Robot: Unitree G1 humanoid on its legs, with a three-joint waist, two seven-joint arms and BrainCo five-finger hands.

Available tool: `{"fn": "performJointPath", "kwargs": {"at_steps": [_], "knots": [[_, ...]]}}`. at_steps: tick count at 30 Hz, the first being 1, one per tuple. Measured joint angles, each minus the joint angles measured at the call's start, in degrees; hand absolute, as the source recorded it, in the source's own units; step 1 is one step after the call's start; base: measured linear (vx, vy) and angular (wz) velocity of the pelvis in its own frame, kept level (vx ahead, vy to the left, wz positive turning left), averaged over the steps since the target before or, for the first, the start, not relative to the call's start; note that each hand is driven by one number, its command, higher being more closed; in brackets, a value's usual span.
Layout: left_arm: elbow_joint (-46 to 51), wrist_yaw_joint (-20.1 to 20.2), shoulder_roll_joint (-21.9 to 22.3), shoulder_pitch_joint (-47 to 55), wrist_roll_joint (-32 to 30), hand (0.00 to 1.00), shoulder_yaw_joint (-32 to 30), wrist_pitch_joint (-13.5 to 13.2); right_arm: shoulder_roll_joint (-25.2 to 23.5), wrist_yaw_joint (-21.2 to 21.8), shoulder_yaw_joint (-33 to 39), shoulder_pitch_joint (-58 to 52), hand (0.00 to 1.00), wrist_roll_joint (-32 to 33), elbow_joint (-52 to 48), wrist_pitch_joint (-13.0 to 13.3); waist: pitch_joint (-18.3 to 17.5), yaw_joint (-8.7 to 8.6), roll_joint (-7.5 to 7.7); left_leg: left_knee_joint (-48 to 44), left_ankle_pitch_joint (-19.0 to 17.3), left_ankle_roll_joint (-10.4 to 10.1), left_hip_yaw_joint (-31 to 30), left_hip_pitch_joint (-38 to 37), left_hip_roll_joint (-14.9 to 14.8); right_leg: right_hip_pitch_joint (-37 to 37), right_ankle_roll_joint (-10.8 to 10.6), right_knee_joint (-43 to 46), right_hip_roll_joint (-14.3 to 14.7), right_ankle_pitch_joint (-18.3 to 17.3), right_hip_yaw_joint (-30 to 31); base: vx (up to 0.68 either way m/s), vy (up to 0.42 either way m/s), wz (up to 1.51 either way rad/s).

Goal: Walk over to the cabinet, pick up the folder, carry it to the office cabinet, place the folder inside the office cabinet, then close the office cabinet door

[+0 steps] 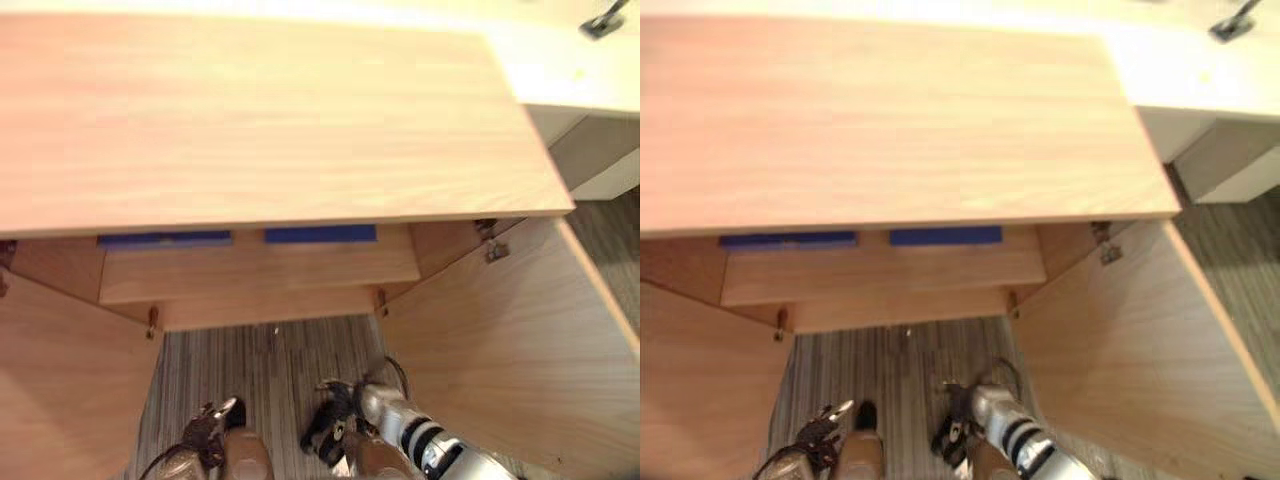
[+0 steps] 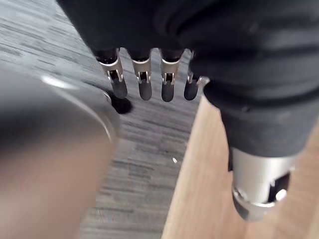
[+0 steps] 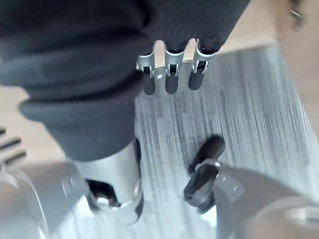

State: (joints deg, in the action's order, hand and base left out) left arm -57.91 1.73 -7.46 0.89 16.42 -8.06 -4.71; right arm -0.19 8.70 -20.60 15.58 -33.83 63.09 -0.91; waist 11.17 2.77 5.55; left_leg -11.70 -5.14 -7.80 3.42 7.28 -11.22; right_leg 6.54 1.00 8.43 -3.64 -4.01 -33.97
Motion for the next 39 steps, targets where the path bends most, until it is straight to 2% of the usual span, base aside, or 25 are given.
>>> {"fn": "performJointPath", "kwargs": {"at_steps": [1,2,3,4,5,6,7,8,12,14,18,27,31,35,36,37,38,39], "knots": [[0.1,-0.3,0.1,-0.1,-0.4,0.00,0.2,-0.4,-0.2,-1.7,5.1,-0.9,0.00,2.6,1.4,-0.1,-0.3,-0.27,-0.07,0.0,0.0,0.0,0.3,-0.6,0.1,-0.8,-0.2,-0.8,0.1,0.4,0.4,0.05,0.083,-0.24],[0.2,-1.0,0.9,-0.2,-1.2,0.00,0.1,-0.8,-0.4,-4.8,13.8,-2.4,0.00,8.2,3.6,-0.2,-0.9,-0.28,-0.27,-0.3,-0.1,0.1,0.7,-1.3,0.6,-1.6,-0.5,-2.3,0.2,1.6,1.6,0.01,0.116,-0.49],[0.4,-2.1,1.6,-0.2,-1.4,0.00,0.1,-1.2,0.2,-8.5,19.1,-3.2,0.00,18.2,5.5,-0.2,-1.3,-0.22,-0.66,-0.9,-0.3,0.4,-0.3,-1.9,1.7,-1.9,-0.4,-3.8,0.3,2.9,3.8,0.00,0.121,-0.61],[0.4,-2.5,1.9,-0.2,-1.4,0.00,0.1,-1.3,0.5,-9.8,21.0,-3.6,0.00,21.7,6.0,-0.2,-1.4,-0.20,-0.88,-1.5,-0.4,0.6,-1.4,-2.0,2.2,-2.0,-0.3,-4.6,0.4,3.7,4.9,-0.03,0.112,-0.77],[0.7,-2.9,2.3,-0.2,-0.7,0.00,0.2,-1.4,1.1,-11.7,22.3,-4.4,0.00,26.7,6.2,-0.2,-1.4,-0.16,-1.10,-4.5,-0.9,1.4,-5.0,-1.1,3.9,-2.2,0.0,-5.8,0.2,5.0,7.4,-0.04,0.078,-0.67],[1.2,-3.2,2.6,0.0,0.0,0.00,0.3,-1.4,1.2,-12.6,23.0,-5.1,0.00,28.9,6.2,-0.2,-1.6,0.17,-1.28,-5.0,-4.3,1.0,-9.0,-0.7,5.5,-2.4,0.0,-6.7,0.0,5.8,8.7,-0.08,0.145,-1.18],[1.8,-3.4,3.9,1.0,1.4,0.00,0.4,-1.5,1.9,-13.6,23.6,-6.4,0.00,30.5,6.4,-0.3,-2.6,1.52,-3.26,-3.7,-6.3,0.9,-17.9,-1.9,8.9,-2.6,0.0,-8.6,0.8,7.8,11.9,-0.10,0.210,-1.47],[1.7,-3.4,4.4,1.7,2.3,0.00,0.6,-1.5,1.7,-13.9,23.7,-7.6,0.00,30.0,6.1,-0.3,-3.1,1.71,-4.44,-4.7,-6.9,4.3,-16.7,-2.8,8.9,-3.6,-0.4,-10.6,1.9,9.6,15.0,-0.09,0.222,-1.46],[1.1,-3.4,4.4,2.4,2.2,0.00,1.0,-2.1,-0.7,-13.9,23.9,-11.1,0.00,28.1,2.4,-0.1,-4.8,1.20,-4.34,-5.5,-8.2,5.1,-10.2,-4.6,9.4,-4.2,-0.9,-13.3,1.9,12.4,21.5,-0.11,0.167,-0.96],[-1.9,-3.4,4.2,2.6,-1.6,0.00,0.9,-2.1,-0.8,-14.2,27.4,-12.1,0.00,28.6,1.7,0.0,-6.2,0.80,-4.52,-3.0,-8.1,5.3,-6.5,-7.5,9.8,-3.8,-1.6,-13.6,1.7,12.8,25.8,-0.10,0.125,-0.89],[-6.3,-3.7,3.8,2.5,-6.2,0.00,-0.5,-0.7,-0.5,-16.6,33.5,-14.6,0.00,35.0,1.7,0.9,-7.9,-0.27,-4.62,-0.2,-8.0,5.6,-3.6,-12.2,9.9,-5.1,-2.2,-13.6,2.4,13.4,30.2,0.00,0.087,-0.61],[-8.3,-3.7,3.0,1.9,-9.1,0.00,3.0,-0.8,1.0,-17.1,39.2,-17.9,0.00,35.7,2.9,1.1,-8.9,-2.02,-4.85,1.5,-7.7,6.2,-2.6,-14.5,10.1,-5.9,-2.3,-13.6,2.6,13.3,31.3,0.03,0.049,-0.09],[-8.3,-3.7,3.0,1.8,-9.1,0.00,3.6,-1.1,1.1,-17.0,39.6,-17.9,0.00,37.1,2.9,1.2,-8.8,-2.03,-4.83,1.6,-7.8,6.3,-1.2,-14.6,10.0,-5.4,-2.4,-13.6,2.9,13.5,32.9,-0.01,0.042,-0.18],[-7.7,-3.7,3.3,1.8,-10.8,0.00,3.3,-1.3,1.0,-17.0,38.8,-17.9,0.00,37.3,1.0,1.0,-8.1,-1.74,-5.27,1.4,-8.3,7.0,3.1,-15.3,9.5,-4.0,-2.7,-13.5,3.5,13.6,35.9,-0.04,0.039,-0.45],[-7.3,-3.8,3.5,1.8,-11.0,0.00,3.1,-1.3,0.9,-17.0,38.9,-17.8,0.00,37.3,0.5,0.8,-7.9,-1.71,-5.64,1.4,-8.2,7.1,4.2,-15.2,9.1,-3.7,-1.9,-13.1,3.3,12.3,34.2,-0.06,0.022,-0.65],[-6.6,-3.9,4.6,1.9,-11.0,0.00,2.0,-1.3,1.3,-17.1,39.7,-17.3,0.00,37.2,-0.9,0.7,-7.2,-1.51,-7.13,1.4,-8.1,7.2,6.2,-15.0,7.6,-2.0,0.4,-7.8,2.1,8.4,25.2,-0.02,0.033,-0.70],[-5.8,-3.9,5.1,1.9,-11.2,0.00,2.1,-1.0,1.6,-17.2,39.6,-16.6,0.00,37.1,-1.8,0.7,-6.6,-1.19,-8.18,1.5,-8.1,7.3,8.0,-15.2,6.6,0.8,1.0,1.7,-1.3,5.3,16.5,0.04,0.040,-0.70],[-5.5,-3.9,5.3,2.0,-11.2,0.00,2.1,-0.9,1.7,-17.2,39.7,-16.5,0.00,37.1,-2.3,0.6,-6.5,-1.16,-8.38,1.4,-8.1,7.3,8.6,-15.7,6.3,1.6,1.1,6.2,-3.4,4.0,13.2,0.11,0.031,-0.49]]}}
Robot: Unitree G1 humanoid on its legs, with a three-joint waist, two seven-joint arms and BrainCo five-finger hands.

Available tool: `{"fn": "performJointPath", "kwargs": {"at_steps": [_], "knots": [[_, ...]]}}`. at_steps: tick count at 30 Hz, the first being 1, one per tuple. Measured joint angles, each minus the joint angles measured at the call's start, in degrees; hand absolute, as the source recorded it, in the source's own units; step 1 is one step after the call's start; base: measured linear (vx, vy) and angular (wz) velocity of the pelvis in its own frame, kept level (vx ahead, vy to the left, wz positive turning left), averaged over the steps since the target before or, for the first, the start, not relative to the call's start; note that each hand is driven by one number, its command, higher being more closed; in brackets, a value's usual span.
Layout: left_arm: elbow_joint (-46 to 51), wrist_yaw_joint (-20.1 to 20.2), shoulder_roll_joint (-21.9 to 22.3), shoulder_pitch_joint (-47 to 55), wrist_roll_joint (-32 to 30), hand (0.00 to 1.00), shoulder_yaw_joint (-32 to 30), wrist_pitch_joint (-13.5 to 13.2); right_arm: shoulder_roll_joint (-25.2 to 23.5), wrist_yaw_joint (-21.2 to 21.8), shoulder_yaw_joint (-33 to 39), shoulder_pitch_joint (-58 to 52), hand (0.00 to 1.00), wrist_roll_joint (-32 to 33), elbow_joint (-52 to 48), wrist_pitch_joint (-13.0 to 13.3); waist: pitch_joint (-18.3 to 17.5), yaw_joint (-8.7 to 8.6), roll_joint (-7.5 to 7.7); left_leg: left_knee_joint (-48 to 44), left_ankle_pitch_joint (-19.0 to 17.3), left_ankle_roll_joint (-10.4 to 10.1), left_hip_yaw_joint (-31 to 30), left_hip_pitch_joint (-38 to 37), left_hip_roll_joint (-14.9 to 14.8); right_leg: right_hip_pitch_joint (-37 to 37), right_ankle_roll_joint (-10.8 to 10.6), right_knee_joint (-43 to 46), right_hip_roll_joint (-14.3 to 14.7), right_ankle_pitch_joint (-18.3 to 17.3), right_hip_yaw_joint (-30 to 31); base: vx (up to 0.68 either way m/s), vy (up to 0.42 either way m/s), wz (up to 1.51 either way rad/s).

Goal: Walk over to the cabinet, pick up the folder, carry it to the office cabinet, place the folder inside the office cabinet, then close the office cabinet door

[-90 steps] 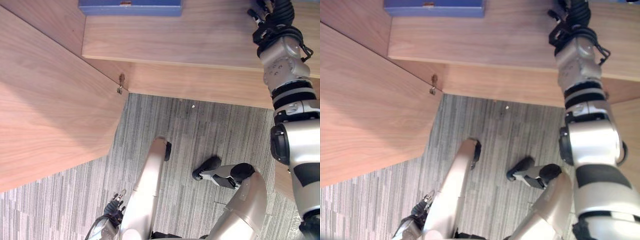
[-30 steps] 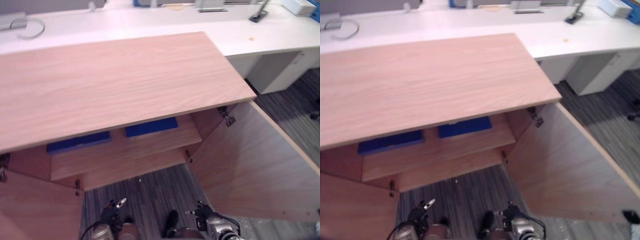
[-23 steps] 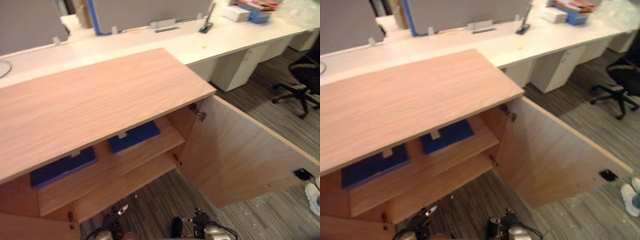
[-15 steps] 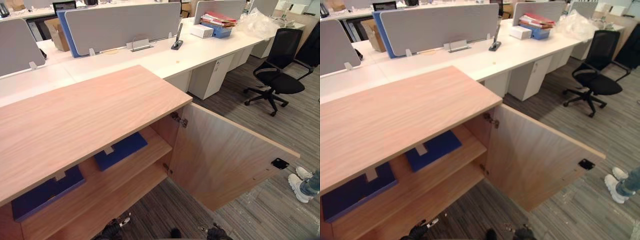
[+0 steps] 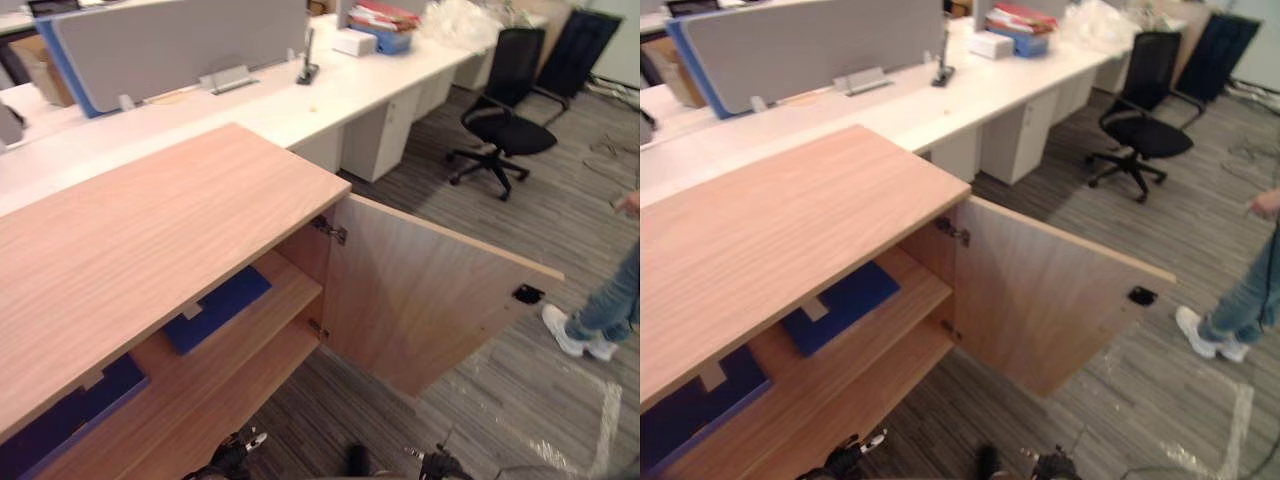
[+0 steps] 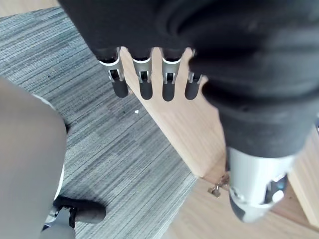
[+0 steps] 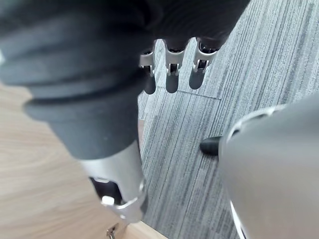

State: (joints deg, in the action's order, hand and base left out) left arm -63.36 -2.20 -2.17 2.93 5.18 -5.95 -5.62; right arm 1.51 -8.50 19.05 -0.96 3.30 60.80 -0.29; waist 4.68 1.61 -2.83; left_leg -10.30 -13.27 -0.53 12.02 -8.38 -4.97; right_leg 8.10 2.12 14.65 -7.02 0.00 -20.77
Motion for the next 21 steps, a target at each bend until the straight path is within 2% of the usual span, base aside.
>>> {"fn": "performJointPath", "kwargs": {"at_steps": [1,2,3,5,6,7,8,9,10,11,12,15,21], "knots": [[0.4,-0.1,0.0,0.3,0.0,0.00,-0.1,0.2,-0.1,0.0,0.0,-0.1,0.00,0.0,-0.4,-0.1,-0.1,-0.01,0.09,-0.2,0.0,0.0,0.6,-0.7,0.0,0.3,0.8,6.9,-4.6,-1.3,-4.8,0.15,-0.028,-0.30],[0.6,-0.1,0.0,0.6,0.1,0.00,-0.1,0.4,-0.1,0.0,0.1,-0.1,0.00,-0.2,-0.3,-0.1,-0.3,-0.16,0.50,-0.9,-0.1,-0.1,1.0,-1.1,0.5,0.1,0.3,10.0,-7.8,-2.3,-6.4,0.13,-0.061,-0.27],[0.6,-0.1,-0.1,0.6,0.1,0.00,-0.2,0.4,-0.1,0.0,0.1,-0.1,0.00,-0.3,-0.1,-0.2,-0.4,-0.15,0.79,-1.6,-0.1,-0.2,1.0,-0.9,0.9,0.4,0.6,10.7,-8.1,-2.6,-7.4,0.11,-0.096,-0.45],[0.6,-0.1,0.2,0.3,0.9,0.00,-1.0,0.3,0.1,0.0,1.9,1.4,0.00,-1.2,2.1,-0.2,0.3,1.22,1.04,-6.2,-0.7,0.3,-0.3,1.0,2.0,-2.6,0.5,7.3,-8.1,-2.6,-10.5,-0.02,-0.104,-0.74],[0.6,0.0,0.3,0.5,0.8,0.00,-0.6,0.2,0.6,0.0,2.2,1.8,0.00,-1.8,3.8,-0.5,0.0,1.31,0.59,0.4,1.2,0.3,-3.0,0.4,3.2,-4.6,-1.2,1.5,-6.0,-1.6,-10.5,-0.17,-0.080,-0.75],[0.6,0.0,0.2,0.6,0.9,0.00,-0.5,0.2,0.6,0.0,2.2,2.1,0.00,-2.2,4.1,-0.6,-0.1,1.31,0.34,2.2,3.3,0.6,-3.1,1.3,3.1,-4.9,-2.3,-1.1,-4.6,-1.1,-10.5,-0.25,-0.077,-0.78],[0.7,0.1,0.2,0.5,0.8,0.00,-0.2,0.4,0.2,0.1,2.2,2.8,0.00,-2.2,4.5,-0.7,-0.4,1.19,-0.27,3.0,3.8,0.3,-1.0,2.3,1.5,-4.7,-2.9,-2.8,-4.0,-1.8,-12.4,-0.17,-0.046,-0.48],[0.7,0.1,0.3,0.5,0.8,0.00,0.0,0.3,0.3,0.1,2.3,2.9,0.00,-2.3,4.5,-0.7,-0.5,1.12,-0.18,3.2,3.9,0.2,-0.9,2.4,1.3,-4.6,-2.5,-1.2,-4.6,-2.8,-13.8,-0.10,-0.036,-0.42],[1.0,0.2,0.0,0.6,0.8,0.00,0.2,0.3,0.4,0.0,2.3,2.8,0.00,-2.2,4.7,-0.8,-0.6,1.31,0.63,3.8,4.2,-0.1,0.0,2.2,1.4,-4.3,-2.7,4.6,-7.2,-5.8,-15.7,0.02,-0.005,-0.17],[0.9,0.2,-0.4,0.6,0.9,0.00,0.3,0.3,0.2,0.0,2.4,2.6,0.00,-2.2,5.0,-0.9,-0.7,1.29,0.96,4.3,4.5,-0.4,0.2,1.5,1.8,-5.4,-3.3,4.4,-8.1,-6.0,-15.7,0.07,-0.021,-0.36],[0.9,0.0,-1.1,0.4,1.0,0.00,0.3,0.4,-0.1,0.1,2.3,2.8,0.00,-2.2,5.1,-0.8,-0.8,1.52,2.12,4.5,4.6,-0.6,1.0,1.2,1.9,-6.5,-6.0,1.5,-7.8,-5.3,-14.6,0.09,-0.095,-0.31],[0.8,-0.1,-1.3,0.5,2.4,0.00,0.3,0.8,-0.3,0.1,2.2,2.7,0.00,-2.1,6.2,-0.7,-0.4,1.11,2.06,3.9,5.6,-1.7,0.2,0.3,0.1,-10.0,-5.0,-3.9,-3.9,-3.3,-14.7,0.05,-0.127,-0.17],[1.0,-0.2,-1.1,0.5,2.5,0.00,0.6,0.7,0.5,0.2,1.2,2.9,0.00,-1.4,6.3,-0.2,0.0,1.15,2.09,5.6,6.7,-2.6,-0.7,-0.4,-0.5,-13.5,-4.8,-12.8,-0.4,0.8,-15.2,-0.04,-0.049,0.01]]}}
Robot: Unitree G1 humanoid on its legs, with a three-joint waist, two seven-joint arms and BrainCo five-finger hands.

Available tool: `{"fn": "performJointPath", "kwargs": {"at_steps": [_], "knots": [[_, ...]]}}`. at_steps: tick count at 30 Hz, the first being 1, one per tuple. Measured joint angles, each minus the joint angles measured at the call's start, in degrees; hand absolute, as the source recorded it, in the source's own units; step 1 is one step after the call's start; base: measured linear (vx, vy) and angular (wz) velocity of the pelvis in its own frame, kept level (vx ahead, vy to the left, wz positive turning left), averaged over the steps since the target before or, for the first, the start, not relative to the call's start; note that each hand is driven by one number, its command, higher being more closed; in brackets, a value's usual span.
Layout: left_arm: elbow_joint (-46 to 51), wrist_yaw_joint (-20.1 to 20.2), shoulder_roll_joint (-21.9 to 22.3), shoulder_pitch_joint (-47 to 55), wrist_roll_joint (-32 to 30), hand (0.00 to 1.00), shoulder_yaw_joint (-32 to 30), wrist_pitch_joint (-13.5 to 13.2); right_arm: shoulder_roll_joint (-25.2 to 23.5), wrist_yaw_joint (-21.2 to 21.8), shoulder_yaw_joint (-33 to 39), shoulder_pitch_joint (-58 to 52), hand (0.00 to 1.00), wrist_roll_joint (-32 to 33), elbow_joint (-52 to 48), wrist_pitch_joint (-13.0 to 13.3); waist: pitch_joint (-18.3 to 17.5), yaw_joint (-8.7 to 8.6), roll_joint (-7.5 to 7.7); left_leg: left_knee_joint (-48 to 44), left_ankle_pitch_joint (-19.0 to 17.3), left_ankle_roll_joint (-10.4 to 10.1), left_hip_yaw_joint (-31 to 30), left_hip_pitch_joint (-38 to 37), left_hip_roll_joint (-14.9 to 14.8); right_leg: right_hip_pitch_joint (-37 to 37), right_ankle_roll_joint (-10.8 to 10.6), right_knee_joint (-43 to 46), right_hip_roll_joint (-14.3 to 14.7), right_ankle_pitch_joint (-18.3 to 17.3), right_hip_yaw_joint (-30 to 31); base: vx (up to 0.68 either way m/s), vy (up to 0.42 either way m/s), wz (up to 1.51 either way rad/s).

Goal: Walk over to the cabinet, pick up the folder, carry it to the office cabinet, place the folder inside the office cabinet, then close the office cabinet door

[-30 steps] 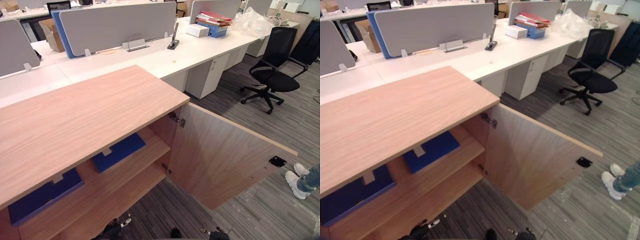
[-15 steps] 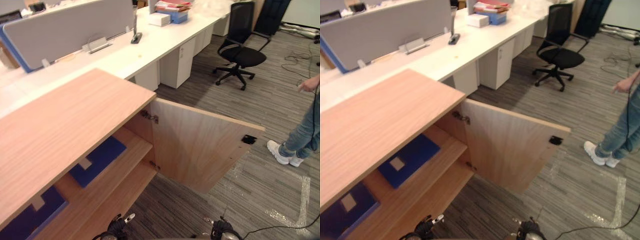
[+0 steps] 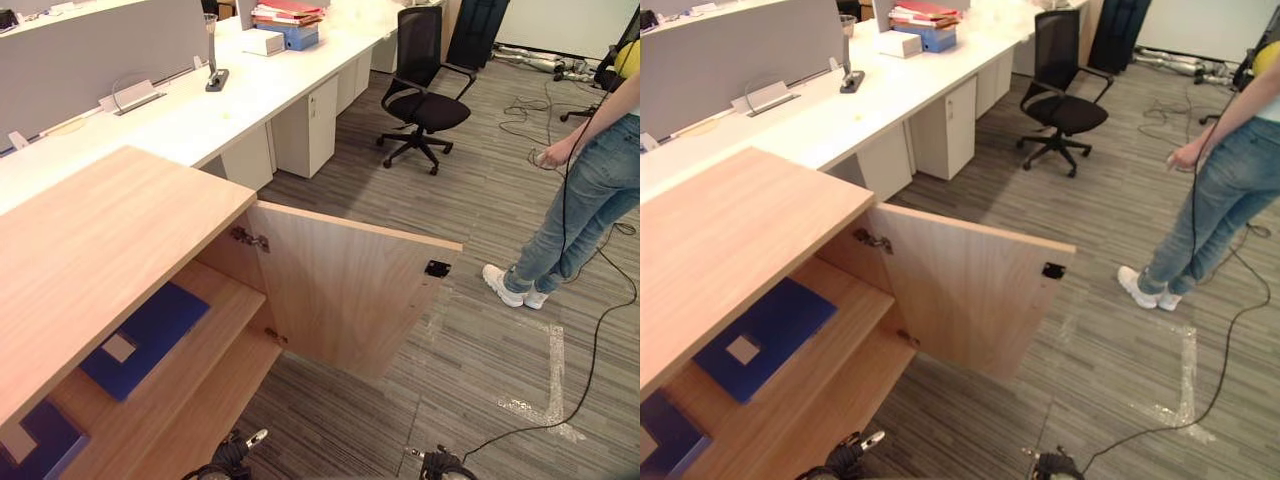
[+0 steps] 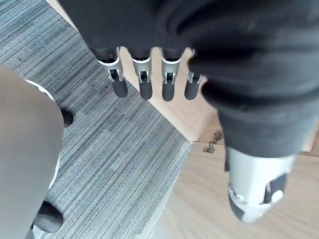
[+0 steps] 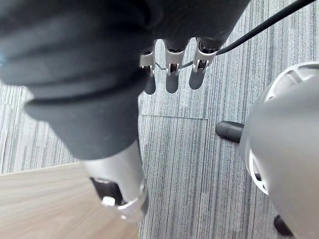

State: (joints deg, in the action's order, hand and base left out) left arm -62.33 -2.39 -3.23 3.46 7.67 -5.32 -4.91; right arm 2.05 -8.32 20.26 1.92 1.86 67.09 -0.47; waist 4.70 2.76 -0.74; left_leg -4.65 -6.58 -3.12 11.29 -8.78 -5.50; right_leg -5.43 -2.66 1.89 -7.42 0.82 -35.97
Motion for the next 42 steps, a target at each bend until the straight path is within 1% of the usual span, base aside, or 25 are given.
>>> {"fn": "performJointPath", "kwargs": {"at_steps": [1,3,5,7,8,10,12,15,18,21,23,26,32,33,35,37,38,39,41,42], "knots": [[0.2,0.0,-0.1,0.1,0.1,0.00,0.0,0.0,0.0,0.0,-0.3,0.9,0.00,1.3,-0.1,0.0,0.0,-0.05,-0.15,0.4,0.0,0.0,-0.3,0.6,0.1,-0.1,0.0,-1.7,0.5,1.2,0.0,-0.07,0.014,-0.02],[1.2,0.0,-0.4,0.4,0.7,0.00,0.4,0.0,0.3,0.0,0.0,2.7,0.00,2.6,-0.6,0.1,0.2,0.03,0.08,0.5,0.0,0.0,-1.0,1.0,0.3,-0.2,0.0,-4.0,0.8,2.8,0.0,-0.09,0.027,-0.01],[2.8,0.0,-0.6,1.3,1.3,0.00,0.7,-0.1,1.5,-0.3,0.8,6.1,0.00,5.2,-2.6,0.5,0.2,0.20,0.15,0.7,0.0,0.0,-1.3,1.8,1.0,-0.3,0.0,-6.7,1.0,4.8,0.1,-0.09,0.041,0.00],[3.7,0.0,-1.2,1.9,2.2,0.00,0.7,-0.1,3.3,-1.2,1.1,10.1,0.00,7.1,-3.4,0.8,0.5,0.24,0.24,0.8,0.0,0.0,-1.6,2.4,1.4,0.2,-0.1,-6.8,0.8,5.1,0.2,-0.08,0.041,0.01],[3.8,0.0,-1.7,2.0,2.5,0.00,0.5,-0.1,4.6,-1.8,1.3,12.6,0.00,8.5,-3.8,1.4,0.6,0.51,0.39,0.8,0.0,0.0,-1.7,2.7,1.6,0.4,-0.1,-7.0,0.7,5.2,0.2,-0.08,0.038,0.03],[3.9,0.0,-2.5,2.5,2.5,0.00,-0.6,-0.1,6.5,-2.6,3.3,16.6,0.00,10.1,-3.9,2.2,0.8,0.93,0.45,1.1,0.0,0.1,-1.8,2.7,1.7,0.5,-0.2,-7.0,0.4,5.4,0.2,-0.04,0.022,0.01],[3.6,-0.1,-3.7,4.1,2.6,0.00,-0.7,0.1,8.7,-3.1,3.4,20.4,0.00,11.7,-3.9,2.4,1.0,1.22,0.42,1.3,0.0,0.1,-1.9,2.7,2.0,0.7,-0.2,-7.0,0.5,5.4,0.2,0.00,0.000,0.00],[3.2,-0.4,-3.8,6.5,3.6,0.00,-1.1,0.7,11.1,-3.2,3.4,25.6,0.00,14.4,-3.5,2.6,2.1,1.45,0.31,1.3,0.0,0.1,-2.5,2.9,2.2,1.2,-0.3,-7.0,0.3,5.5,0.1,0.00,0.000,0.00],[3.1,-0.4,-3.7,8.1,4.4,0.00,-1.3,1.0,11.8,-3.2,3.3,30.0,0.00,17.3,-1.4,2.8,2.2,1.79,0.30,1.3,0.0,0.1,-3.3,3.2,2.6,1.3,-0.3,-6.7,0.0,5.6,0.0,0.04,0.020,0.02],[3.2,-0.5,-3.7,8.1,5.0,0.00,-1.3,1.0,12.0,-3.2,3.1,32.8,0.00,19.5,-1.0,2.9,2.2,2.25,0.25,0.7,0.1,0.2,-5.6,3.8,3.4,1.3,-0.4,-6.7,-0.8,5.7,-0.7,0.02,0.036,0.15],[3.3,-0.5,-3.6,8.2,5.6,0.00,-1.3,0.9,13.0,-4.8,3.1,34.5,0.00,19.5,1.2,3.0,2.4,2.45,0.24,0.1,0.1,0.2,-6.8,3.7,4.3,0.2,-0.5,-6.7,-1.8,5.8,-1.6,0.01,0.056,0.26],[3.4,-0.5,-3.4,8.2,5.9,0.00,-1.3,0.9,14.4,-4.8,2.5,34.8,0.00,19.6,1.4,3.2,3.2,2.70,0.00,-0.4,0.1,0.2,-8.1,3.9,5.2,0.1,-0.6,-6.7,-2.8,6.4,-1.7,-0.02,0.071,0.06],[3.8,-0.6,-3.2,8.7,6.1,0.00,-1.3,0.6,15.8,-5.4,1.6,36.3,0.00,21.2,3.0,3.4,3.8,2.76,-0.11,-0.9,0.1,0.2,-9.3,4.8,5.8,0.3,-0.8,-6.7,-3.6,7.1,-1.7,-0.06,0.041,0.04],[4.0,-0.7,-3.2,8.9,6.1,0.00,-1.4,0.6,15.9,-5.6,-0.1,36.6,0.00,21.8,3.4,3.4,4.1,2.76,-0.12,-0.9,0.1,0.3,-9.5,4.8,5.9,0.3,-0.9,-6.7,-3.6,7.1,-1.7,-0.08,0.017,0.02],[4.0,-1.0,-3.2,9.0,6.1,0.00,-1.5,0.6,15.9,-5.6,-1.2,36.9,0.00,21.9,3.5,3.6,4.6,2.76,-0.14,-0.9,0.1,0.3,-9.9,4.8,5.9,0.3,-0.9,-6.7,-3.5,7.2,-1.7,-0.07,0.008,0.02],[4.5,-1.2,-3.2,9.0,6.3,0.00,-1.8,0.5,16.4,-5.6,-6.5,36.9,0.00,21.9,3.5,4.4,5.3,2.75,-0.15,-0.7,0.2,0.4,-10.9,5.2,5.7,0.7,-0.9,-6.7,-3.1,7.2,-1.7,-0.11,-0.002,0.04],[4.4,-1.2,-3.2,9.1,6.4,0.00,-1.9,0.5,16.4,-5.6,-7.5,36.9,0.00,21.8,3.5,4.4,5.3,2.75,-0.14,-0.6,0.2,0.4,-11.0,5.3,5.6,0.9,-0.9,-6.7,-3.0,7.2,-1.7,-0.13,-0.018,-0.03],[4.4,-1.2,-3.0,9.1,6.4,0.00,-2.9,0.5,17.2,-5.0,-14.2,36.9,0.00,20.1,3.3,4.4,5.4,2.74,-0.11,-0.4,0.3,0.6,-11.0,5.9,5.1,1.7,-0.7,-6.8,-2.5,7.4,-1.5,-0.11,-0.020,-0.07],[4.4,-1.2,-2.7,9.3,6.4,0.00,-3.4,0.5,18.3,-4.2,-18.8,36.8,0.00,18.7,3.3,4.0,5.6,2.58,-0.14,-0.3,0.4,0.8,-10.9,5.9,4.9,2.0,-0.6,-6.7,-2.2,7.4,-1.3,-0.09,-0.022,-0.11],[4.4,-1.1,-2.6,9.6,6.4,0.00,-4.0,0.5,19.5,-2.7,-23.9,36.7,0.00,16.1,3.3,3.5,5.6,2.28,-0.15,-0.1,0.5,0.8,-10.7,5.9,4.6,2.2,-0.6,-6.8,-1.9,7.5,-0.9,-0.08,-0.024,-0.16]]}}
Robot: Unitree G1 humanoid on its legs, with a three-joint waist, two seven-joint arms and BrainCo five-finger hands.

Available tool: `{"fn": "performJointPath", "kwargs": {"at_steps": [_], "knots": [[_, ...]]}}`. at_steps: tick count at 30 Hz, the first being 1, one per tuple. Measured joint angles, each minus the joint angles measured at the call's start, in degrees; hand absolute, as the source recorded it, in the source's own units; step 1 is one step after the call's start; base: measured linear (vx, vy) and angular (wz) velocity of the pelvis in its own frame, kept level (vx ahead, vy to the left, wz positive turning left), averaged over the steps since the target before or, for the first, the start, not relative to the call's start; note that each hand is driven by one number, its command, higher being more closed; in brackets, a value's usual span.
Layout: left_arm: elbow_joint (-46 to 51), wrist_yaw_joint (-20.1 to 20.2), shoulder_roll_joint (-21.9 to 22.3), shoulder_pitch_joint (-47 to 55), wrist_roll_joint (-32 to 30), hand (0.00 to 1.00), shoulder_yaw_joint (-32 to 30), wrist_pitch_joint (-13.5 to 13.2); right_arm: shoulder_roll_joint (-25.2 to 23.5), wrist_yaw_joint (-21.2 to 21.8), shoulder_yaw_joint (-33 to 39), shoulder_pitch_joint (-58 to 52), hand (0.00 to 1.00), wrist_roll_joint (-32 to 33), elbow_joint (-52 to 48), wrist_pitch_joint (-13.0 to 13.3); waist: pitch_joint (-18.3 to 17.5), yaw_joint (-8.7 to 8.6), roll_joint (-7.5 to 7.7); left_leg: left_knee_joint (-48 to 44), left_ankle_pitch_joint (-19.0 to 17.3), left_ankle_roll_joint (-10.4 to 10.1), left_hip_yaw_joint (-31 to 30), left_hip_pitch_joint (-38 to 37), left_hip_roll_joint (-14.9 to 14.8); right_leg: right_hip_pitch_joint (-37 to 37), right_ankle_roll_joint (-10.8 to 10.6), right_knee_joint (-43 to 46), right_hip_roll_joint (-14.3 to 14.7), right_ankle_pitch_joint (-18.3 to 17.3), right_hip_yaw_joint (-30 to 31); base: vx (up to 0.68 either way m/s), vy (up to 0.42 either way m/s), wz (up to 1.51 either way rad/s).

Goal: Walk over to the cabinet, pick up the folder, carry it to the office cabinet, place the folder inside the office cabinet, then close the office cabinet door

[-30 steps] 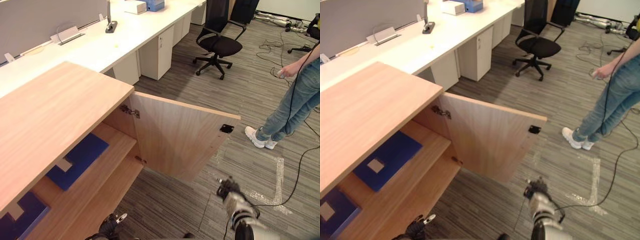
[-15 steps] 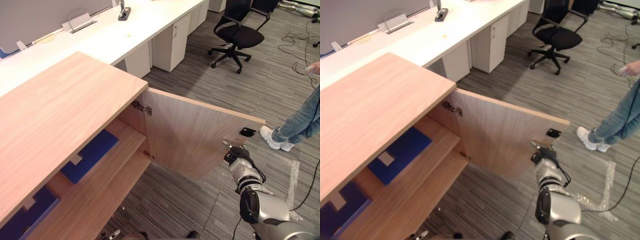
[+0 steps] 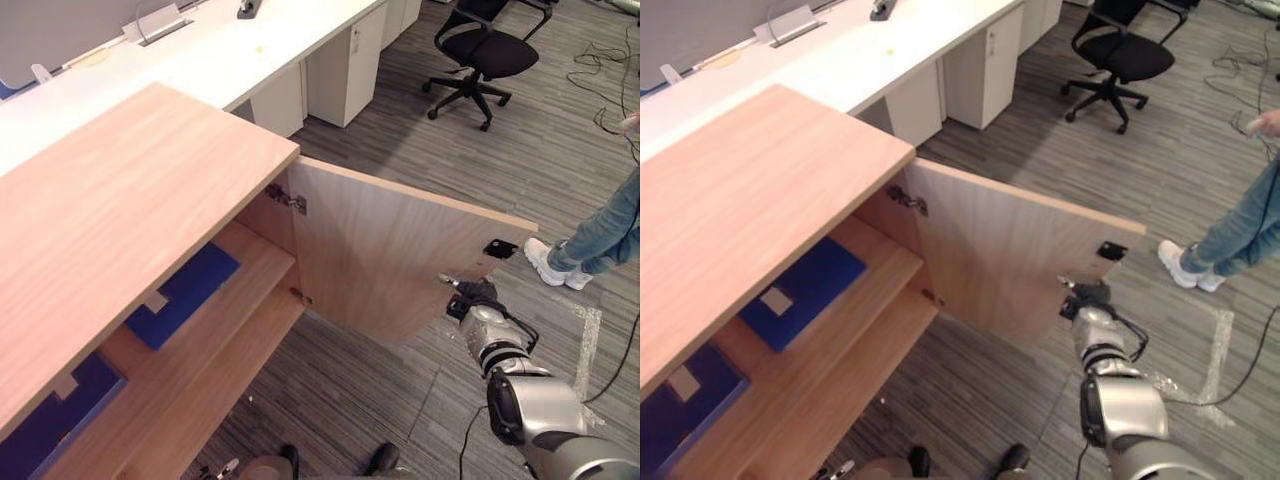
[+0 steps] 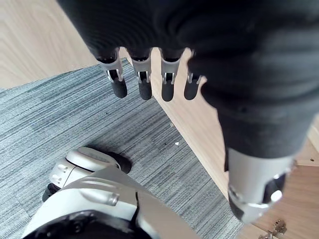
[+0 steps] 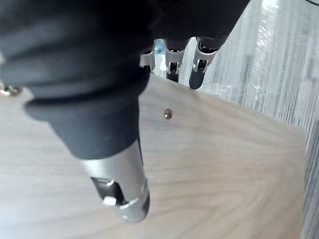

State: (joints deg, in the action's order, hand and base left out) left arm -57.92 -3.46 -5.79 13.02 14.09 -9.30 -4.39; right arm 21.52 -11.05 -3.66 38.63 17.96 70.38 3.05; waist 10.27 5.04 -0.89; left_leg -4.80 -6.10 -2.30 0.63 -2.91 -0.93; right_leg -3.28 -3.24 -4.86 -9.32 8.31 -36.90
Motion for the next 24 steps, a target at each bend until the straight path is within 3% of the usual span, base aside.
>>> {"fn": "performJointPath", "kwargs": {"at_steps": [3,5,9,13,18,21,24], "knots": [[0.0,0.2,0.0,0.4,-0.4,0.00,-0.1,0.0,4.6,4.0,-14.9,-1.4,0.00,-10.5,-3.3,-1.9,0.0,-0.86,0.04,0.2,0.0,0.0,0.8,-0.3,-0.9,0.3,0.0,0.0,0.9,0.0,1.0,-0.06,-0.030,-0.19],[0.0,0.7,-0.1,0.4,-1.2,0.00,-0.1,0.0,9.7,8.9,-26.9,-4.9,0.00,-19.5,-9.6,-2.5,0.0,-1.16,0.09,0.6,0.0,-0.2,1.8,-1.0,-1.8,0.3,0.1,-0.1,1.6,-0.1,2.0,-0.04,-0.024,-0.24],[0.1,1.9,-0.6,-0.2,-4.5,0.00,0.1,0.0,11.2,18.0,-34.4,-8.7,0.00,-26.1,-15.8,-2.4,-0.3,-1.89,0.36,0.6,-0.1,-1.0,2.4,-1.3,-3.1,0.4,0.7,-0.3,2.9,-0.5,2.7,-0.03,-0.032,-0.12],[0.1,2.4,-0.6,-0.8,-6.5,0.00,-1.0,0.0,6.8,24.9,-42.6,-10.8,0.00,-31.0,-19.4,-0.4,-0.4,-1.30,0.46,0.7,0.0,-1.7,2.9,-1.3,-4.3,0.7,1.3,-0.3,3.9,-0.9,3.4,0.00,-0.009,-0.07],[0.1,2.3,-0.6,-1.2,-7.5,0.00,-6.1,0.0,-0.3,28.4,-54.1,-11.6,0.00,-37.2,-26.1,4.3,-1.7,0.35,1.22,0.8,0.0,-1.8,4.2,-1.2,-4.5,1.8,1.4,-0.3,4.3,-0.8,5.0,0.03,0.029,-0.12],[0.0,2.1,-0.6,-1.3,-8.1,0.00,-8.7,0.0,-3.9,30.3,-56.4,-11.8,0.00,-37.1,-28.3,6.4,-2.4,0.97,2.50,0.8,0.0,-1.8,4.9,-1.3,-4.0,2.1,1.7,-0.3,4.1,-0.6,5.7,0.02,0.061,-0.11],[0.0,1.8,-0.5,-1.3,-8.3,0.00,-10.0,0.0,-5.6,30.7,-57.2,-11.8,0.00,-37.2,-28.4,6.4,-3.1,1.37,3.65,0.7,-0.2,-1.6,5.1,-1.5,-3.7,2.1,1.8,-0.3,3.9,-0.4,6.0,0.01,0.051,-0.06]]}}
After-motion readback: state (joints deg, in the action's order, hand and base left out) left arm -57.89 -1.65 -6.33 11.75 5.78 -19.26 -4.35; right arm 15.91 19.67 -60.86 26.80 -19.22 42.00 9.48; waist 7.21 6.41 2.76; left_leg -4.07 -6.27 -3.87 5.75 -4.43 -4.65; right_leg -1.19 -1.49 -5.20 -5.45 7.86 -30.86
